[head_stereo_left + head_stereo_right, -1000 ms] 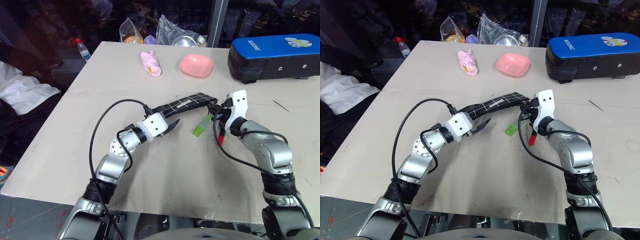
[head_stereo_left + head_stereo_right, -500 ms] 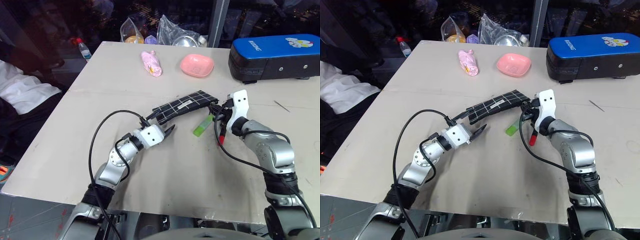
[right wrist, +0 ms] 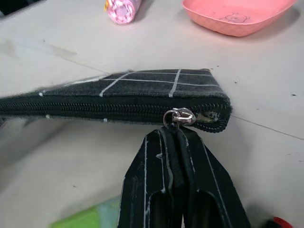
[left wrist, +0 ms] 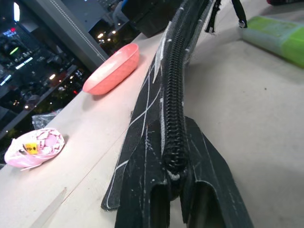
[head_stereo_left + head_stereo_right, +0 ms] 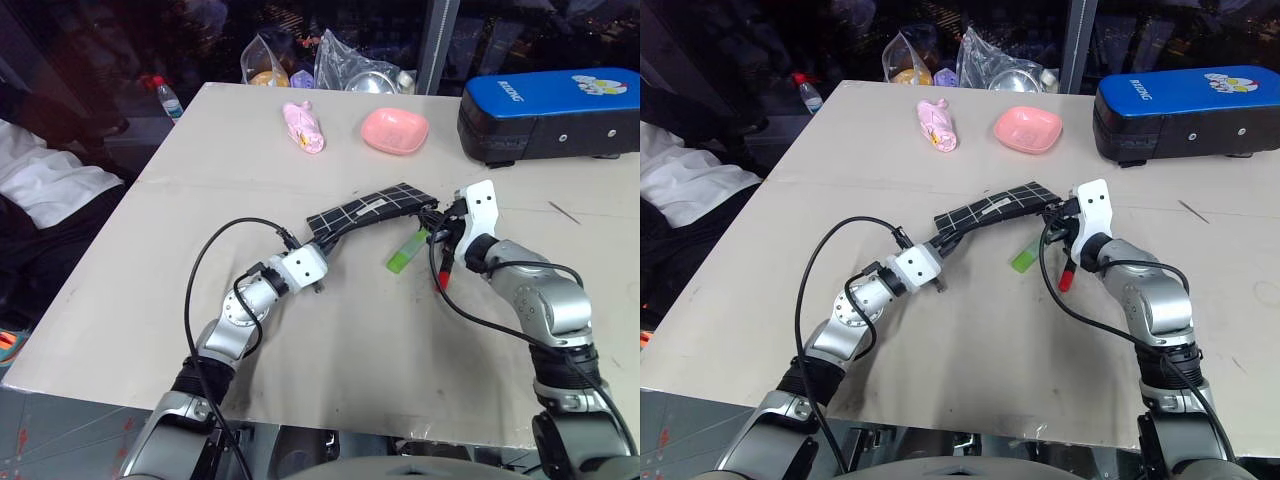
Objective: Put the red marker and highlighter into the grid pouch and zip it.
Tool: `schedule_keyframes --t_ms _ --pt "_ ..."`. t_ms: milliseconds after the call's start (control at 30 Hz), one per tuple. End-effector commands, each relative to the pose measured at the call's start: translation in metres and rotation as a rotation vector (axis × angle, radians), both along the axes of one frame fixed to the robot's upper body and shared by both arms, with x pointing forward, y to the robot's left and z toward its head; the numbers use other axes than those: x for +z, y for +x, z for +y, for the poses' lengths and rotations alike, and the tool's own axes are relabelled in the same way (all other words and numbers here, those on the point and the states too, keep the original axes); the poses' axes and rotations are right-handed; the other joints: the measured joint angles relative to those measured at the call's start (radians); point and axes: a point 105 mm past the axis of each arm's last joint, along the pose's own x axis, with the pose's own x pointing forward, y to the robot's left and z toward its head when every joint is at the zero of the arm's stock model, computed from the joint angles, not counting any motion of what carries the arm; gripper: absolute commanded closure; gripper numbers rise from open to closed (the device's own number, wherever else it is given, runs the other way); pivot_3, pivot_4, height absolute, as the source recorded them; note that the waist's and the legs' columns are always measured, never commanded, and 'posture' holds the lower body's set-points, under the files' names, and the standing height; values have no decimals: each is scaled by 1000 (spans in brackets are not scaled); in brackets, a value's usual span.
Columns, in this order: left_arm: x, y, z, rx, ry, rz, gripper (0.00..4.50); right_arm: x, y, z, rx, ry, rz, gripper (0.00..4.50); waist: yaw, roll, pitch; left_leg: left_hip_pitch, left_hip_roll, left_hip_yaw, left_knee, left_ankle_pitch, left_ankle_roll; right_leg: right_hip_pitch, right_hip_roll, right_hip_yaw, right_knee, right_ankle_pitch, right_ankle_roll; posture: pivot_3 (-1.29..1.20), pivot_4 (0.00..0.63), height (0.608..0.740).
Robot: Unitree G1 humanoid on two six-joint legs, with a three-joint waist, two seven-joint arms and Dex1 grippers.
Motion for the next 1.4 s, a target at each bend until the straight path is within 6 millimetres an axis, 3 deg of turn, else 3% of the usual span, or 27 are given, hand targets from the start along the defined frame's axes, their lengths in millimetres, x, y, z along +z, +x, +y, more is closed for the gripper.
schedule_keyframes --t_ms 33,367,967,1400 --pt "13 -3 -10 -36 -9 -66 4422 23 -5 15 86 -56 -118 4500 0 0 0 0 0 0 0 0 0 0 0 0 0 0 0 0 150 725" --pt "9 -7 -18 -64 28 -77 4422 27 -13 35 248 -250 -222 4500 0 0 0 0 0 0 0 0 0 0 0 0 0 0 0 0 150 725" --pt "7 -6 -25 -78 36 -75 4422 29 -33 69 540 -351 -265 4500 1 0 0 0 0 0 0 0 0 0 0 0 0 0 0 0 150 725" --pt "6 -4 -25 -67 28 -64 4422 16 -50 99 706 -396 -257 4500 2 0 0 0 0 0 0 0 0 0 0 -1 0 0 0 0 150 725"
